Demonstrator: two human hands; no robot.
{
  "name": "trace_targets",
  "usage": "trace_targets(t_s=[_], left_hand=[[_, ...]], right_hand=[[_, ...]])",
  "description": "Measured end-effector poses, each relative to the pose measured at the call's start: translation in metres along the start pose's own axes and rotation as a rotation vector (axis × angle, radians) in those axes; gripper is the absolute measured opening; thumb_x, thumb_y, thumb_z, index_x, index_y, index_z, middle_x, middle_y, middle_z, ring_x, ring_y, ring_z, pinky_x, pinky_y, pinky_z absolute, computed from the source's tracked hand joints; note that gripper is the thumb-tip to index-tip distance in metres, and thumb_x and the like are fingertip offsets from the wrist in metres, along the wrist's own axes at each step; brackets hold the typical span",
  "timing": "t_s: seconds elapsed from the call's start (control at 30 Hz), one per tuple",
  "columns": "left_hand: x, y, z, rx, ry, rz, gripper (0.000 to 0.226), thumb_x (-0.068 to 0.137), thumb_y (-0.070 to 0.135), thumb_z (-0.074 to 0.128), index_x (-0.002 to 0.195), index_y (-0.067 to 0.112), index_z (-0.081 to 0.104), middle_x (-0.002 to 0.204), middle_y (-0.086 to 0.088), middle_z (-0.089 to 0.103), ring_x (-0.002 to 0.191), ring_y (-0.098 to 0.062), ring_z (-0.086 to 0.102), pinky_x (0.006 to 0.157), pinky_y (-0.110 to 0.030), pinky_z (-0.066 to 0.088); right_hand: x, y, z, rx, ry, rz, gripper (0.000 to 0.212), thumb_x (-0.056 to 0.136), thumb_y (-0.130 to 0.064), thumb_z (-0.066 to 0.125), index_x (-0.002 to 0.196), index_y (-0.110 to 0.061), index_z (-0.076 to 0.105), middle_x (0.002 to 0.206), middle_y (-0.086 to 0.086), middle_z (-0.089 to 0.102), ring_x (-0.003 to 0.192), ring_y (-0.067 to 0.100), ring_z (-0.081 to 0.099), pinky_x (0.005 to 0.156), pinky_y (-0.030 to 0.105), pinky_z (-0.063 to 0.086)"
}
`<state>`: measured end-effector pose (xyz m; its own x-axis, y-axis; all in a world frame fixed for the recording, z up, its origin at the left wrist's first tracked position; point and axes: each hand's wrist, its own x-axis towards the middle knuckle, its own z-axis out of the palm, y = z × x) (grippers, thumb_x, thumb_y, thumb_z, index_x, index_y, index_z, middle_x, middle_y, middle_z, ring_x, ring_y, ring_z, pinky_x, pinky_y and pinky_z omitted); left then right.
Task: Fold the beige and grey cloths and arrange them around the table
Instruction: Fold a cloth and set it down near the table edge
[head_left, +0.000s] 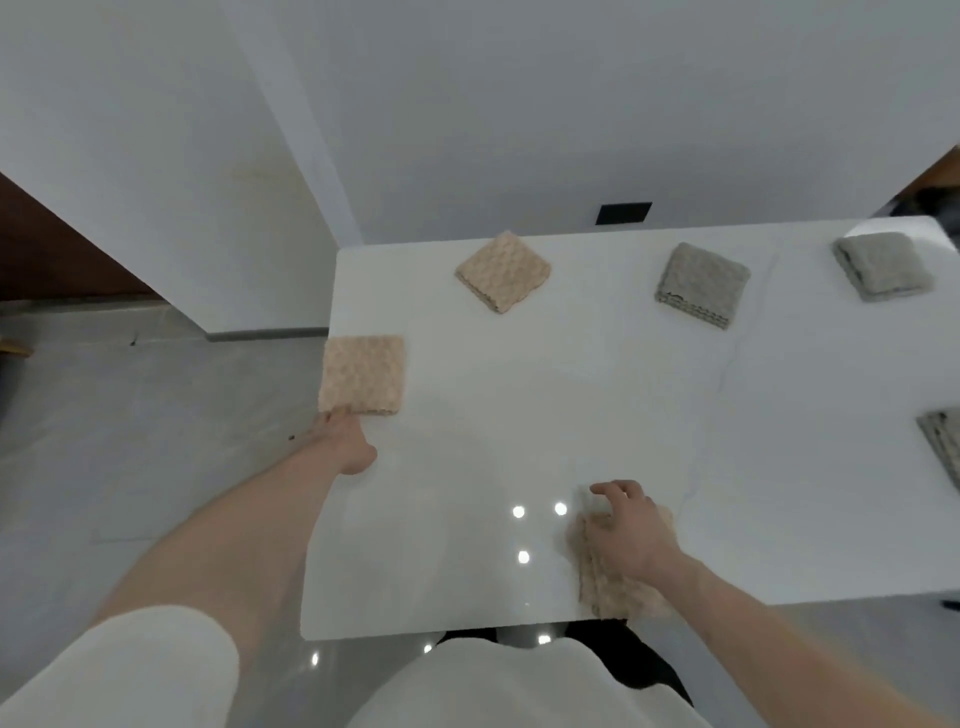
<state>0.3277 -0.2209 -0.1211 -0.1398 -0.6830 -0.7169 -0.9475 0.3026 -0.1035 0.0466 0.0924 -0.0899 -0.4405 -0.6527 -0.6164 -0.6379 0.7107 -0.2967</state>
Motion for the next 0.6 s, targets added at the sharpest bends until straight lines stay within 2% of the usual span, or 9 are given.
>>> trace_targets(t_s=[0.07,0.13,0.23,0.37,0.4,0.47,0.6], left_hand=[[-0.001,-0.003,0.000,-0.028,-0.034,-0.010,0.073,0.089,0.041,0.051,0.152,0.007,0.034,0.159,-0.010,0.029,0.144,-0.032,0.034,0.114,-0.044,0.039],[-0.004,-0.006,-0.001,-0.010,-0.007,0.030,0.070,0.089,0.039,0.054,0.150,0.009,0.037,0.156,-0.008,0.030,0.142,-0.031,0.034,0.113,-0.044,0.040],[-0.007,-0.011,-0.007,0.070,0.127,0.114,0.068,0.088,0.033,0.058,0.150,0.015,0.037,0.158,-0.003,0.018,0.143,-0.028,0.026,0.114,-0.043,0.036],[0.004,-0.011,-0.015,0.118,0.115,0.107,0.071,0.091,0.031,0.056,0.154,0.009,0.033,0.168,0.000,-0.011,0.154,-0.028,0.004,0.121,-0.048,0.025],[0.006,-0.009,-0.015,0.102,0.106,0.102,0.072,0.091,0.031,0.055,0.155,0.009,0.030,0.169,0.000,-0.010,0.154,-0.027,0.003,0.122,-0.048,0.023],[0.008,-0.002,-0.014,0.073,0.098,0.097,0.075,0.092,0.031,0.053,0.157,0.010,0.024,0.168,0.000,0.003,0.154,-0.027,0.010,0.122,-0.048,0.025],[0.002,0.008,-0.009,0.070,0.113,0.139,0.072,0.090,0.034,0.054,0.154,0.011,0.030,0.164,-0.002,0.020,0.149,-0.028,0.023,0.117,-0.048,0.032]], right_hand=[[-0.004,0.000,0.003,-0.012,0.011,0.021,0.053,0.094,-0.043,0.049,0.145,-0.030,0.044,0.152,0.001,0.037,0.130,0.026,0.050,0.110,0.038,0.037],[-0.011,0.000,0.007,-0.004,0.012,0.042,0.052,0.094,-0.044,0.048,0.144,-0.029,0.047,0.151,0.003,0.039,0.130,0.026,0.049,0.112,0.039,0.036],[-0.021,0.004,0.014,0.032,0.022,0.060,0.056,0.090,-0.052,0.042,0.140,-0.031,0.051,0.146,0.001,0.044,0.131,0.025,0.048,0.111,0.040,0.039],[-0.026,0.010,0.019,-0.014,-0.008,0.086,0.051,0.090,-0.035,0.050,0.141,-0.027,0.050,0.145,0.004,0.043,0.135,0.024,0.041,0.114,0.037,0.036],[-0.028,0.009,0.020,-0.010,-0.005,0.098,0.051,0.090,-0.034,0.052,0.141,-0.027,0.050,0.145,0.004,0.043,0.135,0.024,0.040,0.114,0.037,0.035],[-0.031,0.009,0.021,0.010,0.007,0.104,0.052,0.090,-0.032,0.054,0.141,-0.026,0.051,0.146,0.003,0.042,0.135,0.024,0.040,0.115,0.036,0.035],[-0.033,0.012,0.022,0.016,-0.010,0.138,0.053,0.090,-0.035,0.054,0.142,-0.027,0.050,0.148,0.003,0.041,0.134,0.026,0.043,0.113,0.039,0.037]])
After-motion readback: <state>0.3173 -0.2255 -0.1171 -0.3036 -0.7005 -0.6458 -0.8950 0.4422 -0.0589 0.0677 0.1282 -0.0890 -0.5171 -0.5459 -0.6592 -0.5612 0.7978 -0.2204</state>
